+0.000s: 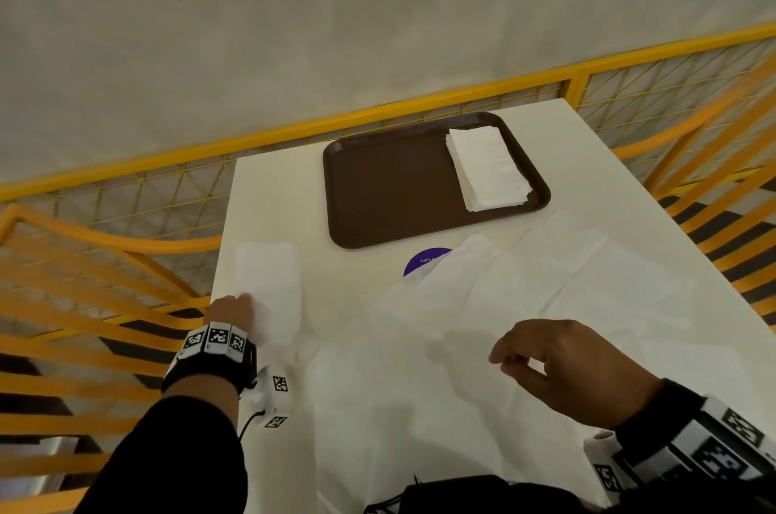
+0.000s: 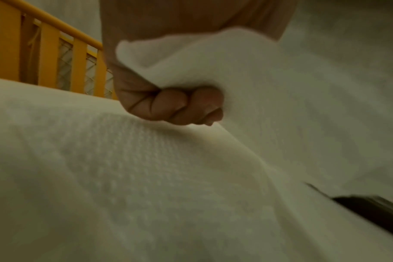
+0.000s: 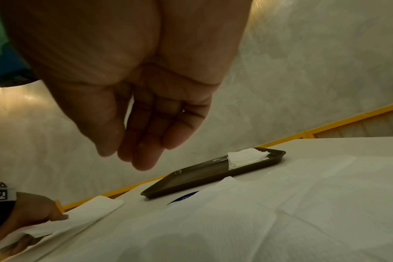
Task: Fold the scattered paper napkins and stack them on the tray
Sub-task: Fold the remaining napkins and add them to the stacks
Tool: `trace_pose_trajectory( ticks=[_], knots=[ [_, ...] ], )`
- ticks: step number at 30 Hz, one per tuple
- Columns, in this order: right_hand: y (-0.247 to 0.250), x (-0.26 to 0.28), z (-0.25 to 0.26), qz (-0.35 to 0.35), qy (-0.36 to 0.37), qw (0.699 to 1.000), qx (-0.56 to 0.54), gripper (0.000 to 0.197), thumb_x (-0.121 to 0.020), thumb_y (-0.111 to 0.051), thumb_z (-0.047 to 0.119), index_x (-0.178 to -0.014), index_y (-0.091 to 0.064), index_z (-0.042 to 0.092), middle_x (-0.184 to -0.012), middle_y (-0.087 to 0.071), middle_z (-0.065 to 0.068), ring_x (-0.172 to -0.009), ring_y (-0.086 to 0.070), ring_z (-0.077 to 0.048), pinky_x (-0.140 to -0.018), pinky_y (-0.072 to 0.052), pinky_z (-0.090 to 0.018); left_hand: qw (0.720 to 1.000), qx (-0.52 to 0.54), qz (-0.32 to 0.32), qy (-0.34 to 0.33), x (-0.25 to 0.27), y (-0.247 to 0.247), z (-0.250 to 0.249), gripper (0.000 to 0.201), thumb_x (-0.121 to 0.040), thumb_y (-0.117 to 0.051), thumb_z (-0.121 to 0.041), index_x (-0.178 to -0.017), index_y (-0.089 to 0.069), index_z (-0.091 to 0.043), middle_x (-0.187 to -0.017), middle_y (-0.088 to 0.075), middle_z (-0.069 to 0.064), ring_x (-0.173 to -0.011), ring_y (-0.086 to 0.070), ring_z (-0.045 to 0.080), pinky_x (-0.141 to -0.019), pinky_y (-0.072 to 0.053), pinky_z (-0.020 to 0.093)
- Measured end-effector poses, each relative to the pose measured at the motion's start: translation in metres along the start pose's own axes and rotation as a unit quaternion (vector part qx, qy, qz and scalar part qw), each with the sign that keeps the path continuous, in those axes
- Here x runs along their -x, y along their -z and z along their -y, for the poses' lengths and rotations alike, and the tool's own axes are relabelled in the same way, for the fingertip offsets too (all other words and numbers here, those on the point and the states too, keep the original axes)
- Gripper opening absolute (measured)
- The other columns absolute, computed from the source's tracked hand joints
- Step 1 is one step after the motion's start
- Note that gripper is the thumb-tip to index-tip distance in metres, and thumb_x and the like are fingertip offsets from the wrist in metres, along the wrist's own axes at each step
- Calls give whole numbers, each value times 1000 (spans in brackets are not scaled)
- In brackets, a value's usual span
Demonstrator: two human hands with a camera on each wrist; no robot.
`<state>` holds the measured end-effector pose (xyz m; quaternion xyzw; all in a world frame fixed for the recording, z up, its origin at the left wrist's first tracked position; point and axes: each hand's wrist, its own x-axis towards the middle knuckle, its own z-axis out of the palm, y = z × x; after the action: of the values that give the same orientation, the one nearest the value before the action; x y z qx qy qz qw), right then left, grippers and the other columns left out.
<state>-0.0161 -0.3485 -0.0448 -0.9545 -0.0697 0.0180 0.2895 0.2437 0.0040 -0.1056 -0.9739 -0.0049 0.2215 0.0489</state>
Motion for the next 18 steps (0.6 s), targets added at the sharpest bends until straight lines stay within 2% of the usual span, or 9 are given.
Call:
trace_pose_trajectory(
  ticks=[5, 8, 10, 12, 13, 15, 18],
  knots=[
    [-1, 1, -6, 12, -28, 1000, 3, 14, -83, -58, 28, -91, -66, 35, -77, -64, 18, -71, -58, 1, -63, -37, -2, 1000, 6, -5, 12, -2, -6, -1, 35, -99, -33, -15, -131, -43, -7, -136, -50, 13, -128, -48, 27, -105, -37, 31],
    [-2, 1, -7, 27, -41, 999, 2, 14, -83, -57, 30, -92, -65, 36, -77, -63, 18, -71, -58, 2, -62, -37, -2, 996, 79, -8, 51, -2, -7, 0, 36, -100, -30, -16, -133, -43, -7, -138, -49, 14, -129, -46, 27, -106, -37, 32],
    [-5, 0, -9, 32, -44, 998, 6, 15, -83, -56, 32, -94, -65, 36, -80, -63, 19, -73, -57, 3, -65, -38, -4, 985, 132, -19, 107, 0, -7, -3, 40, -100, -34, -23, -132, -45, -1, -137, -49, 19, -127, -46, 33, -108, -37, 38],
    [-8, -3, -11, 51, -59, 997, 20, 19, -86, -57, 36, -104, -64, 37, -93, -63, 18, -83, -55, 3, -76, -42, -12, 971, 189, -20, 143, 3, -8, -3, 53, -95, -47, -35, -127, -48, 7, -132, -51, 26, -121, -49, 40, -102, -40, 43],
    [-10, -5, -12, 72, -75, 994, 37, 25, -87, -57, 39, -112, -61, 35, -103, -62, 16, -94, -53, 1, -84, -42, -17, 964, 211, -32, 159, 4, -9, -6, 63, -89, -55, -43, -128, -47, 6, -131, -51, 26, -120, -49, 42, -101, -41, 46],
    [-19, -10, -14, 133, -114, 981, 87, 49, -85, -58, 50, -130, -49, 32, -125, -52, 9, -115, -47, -10, -98, -38, -25, 955, 210, -55, 200, 18, -7, -15, 79, -77, -61, -54, -132, -42, 0, -132, -48, 23, -120, -46, 43, -100, -40, 52],
    [-36, -15, -11, 214, -137, 949, 185, 82, -75, -59, 61, -143, -28, 25, -140, -33, -1, -123, -35, -24, -103, -36, -39, 973, 166, -69, 147, 54, -6, -46, 70, -79, -60, -54, -130, -41, -10, -133, -41, 19, -122, -41, 40, -101, -34, 52]
  ],
)
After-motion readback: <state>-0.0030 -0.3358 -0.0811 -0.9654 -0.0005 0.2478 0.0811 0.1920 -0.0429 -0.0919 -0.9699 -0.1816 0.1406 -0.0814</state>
